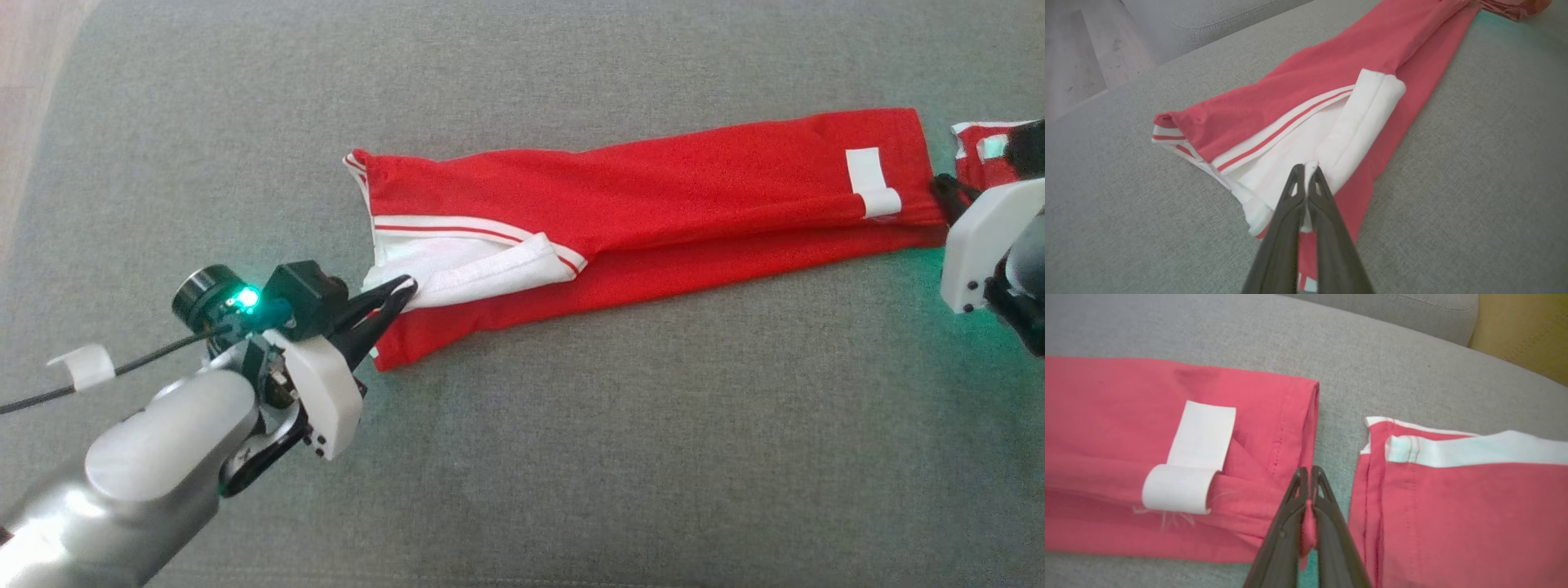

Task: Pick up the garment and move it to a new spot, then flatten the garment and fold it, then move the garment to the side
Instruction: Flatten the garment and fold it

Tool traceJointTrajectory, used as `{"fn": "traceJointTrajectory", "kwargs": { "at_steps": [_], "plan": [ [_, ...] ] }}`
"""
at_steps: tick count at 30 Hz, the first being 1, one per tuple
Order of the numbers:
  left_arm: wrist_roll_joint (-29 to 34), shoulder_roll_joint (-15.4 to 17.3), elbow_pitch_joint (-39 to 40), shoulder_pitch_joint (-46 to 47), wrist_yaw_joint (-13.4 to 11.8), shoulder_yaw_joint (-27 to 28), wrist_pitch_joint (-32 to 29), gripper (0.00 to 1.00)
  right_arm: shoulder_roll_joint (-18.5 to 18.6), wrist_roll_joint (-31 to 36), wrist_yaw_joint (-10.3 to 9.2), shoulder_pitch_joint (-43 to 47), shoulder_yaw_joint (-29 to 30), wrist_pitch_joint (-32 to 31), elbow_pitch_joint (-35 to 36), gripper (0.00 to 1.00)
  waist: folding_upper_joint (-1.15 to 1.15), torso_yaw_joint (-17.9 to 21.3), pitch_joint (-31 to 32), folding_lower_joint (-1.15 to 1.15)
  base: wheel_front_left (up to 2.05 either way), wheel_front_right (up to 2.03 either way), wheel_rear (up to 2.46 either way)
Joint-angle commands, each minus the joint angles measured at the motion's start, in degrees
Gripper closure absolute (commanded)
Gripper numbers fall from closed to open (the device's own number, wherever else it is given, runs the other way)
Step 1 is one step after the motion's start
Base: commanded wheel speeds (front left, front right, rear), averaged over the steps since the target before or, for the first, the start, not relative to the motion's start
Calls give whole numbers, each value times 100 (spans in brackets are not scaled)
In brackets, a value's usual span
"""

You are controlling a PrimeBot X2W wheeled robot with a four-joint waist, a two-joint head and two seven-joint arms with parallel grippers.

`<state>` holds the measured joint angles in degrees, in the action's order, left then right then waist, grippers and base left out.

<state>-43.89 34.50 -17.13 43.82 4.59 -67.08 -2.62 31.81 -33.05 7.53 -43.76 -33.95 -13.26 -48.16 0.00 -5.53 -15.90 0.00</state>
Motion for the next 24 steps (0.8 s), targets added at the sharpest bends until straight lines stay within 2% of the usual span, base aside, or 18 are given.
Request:
{"fn": "traceJointTrajectory", "kwargs": {
  "at_steps": [1,5,6,7,11,15,19,22,24],
  "plan": [
    [-23,224,115,125,-32,197,-5,100,180,35,-4,70,-91,-23,155,100,0,14,-16,0,0,0,0],
    [11,176,46,155,-120,225,71,100,234,10,-4,45,-210,-154,153,100,0,65,-46,0,0,0,0],
    [40,145,14,170,-194,276,191,61,229,25,-4,19,-210,-82,183,86,0,81,-40,0,0,0,0],
    [56,105,-22,176,-262,327,314,0,196,-11,-4,-7,-153,-10,184,0,0,99,-23,0,0,0,0],
    [-57,-106,-214,167,-682,760,998,0,-35,-130,-4,-173,188,524,272,0,0,192,132,0,0,0,0],
    [-194,-328,-364,125,-1099,1332,1629,0,-420,-118,-4,-324,702,1493,429,0,0,260,370,0,0,0,0],
    [-175,-562,-236,-158,-1510,2174,1754,0,-966,80,-4,-208,1111,2427,675,0,0,305,622,0,0,0,0],
    [210,-791,146,-697,-1760,3019,1759,0,-1409,347,-4,88,1462,2728,903,0,0,306,779,0,0,0,0],
    [473,-970,338,-1181,-1815,3493,1760,0,-1704,612,-4,403,1746,2797,1097,0,0,290,881,0,0,0,0]
  ]
}}
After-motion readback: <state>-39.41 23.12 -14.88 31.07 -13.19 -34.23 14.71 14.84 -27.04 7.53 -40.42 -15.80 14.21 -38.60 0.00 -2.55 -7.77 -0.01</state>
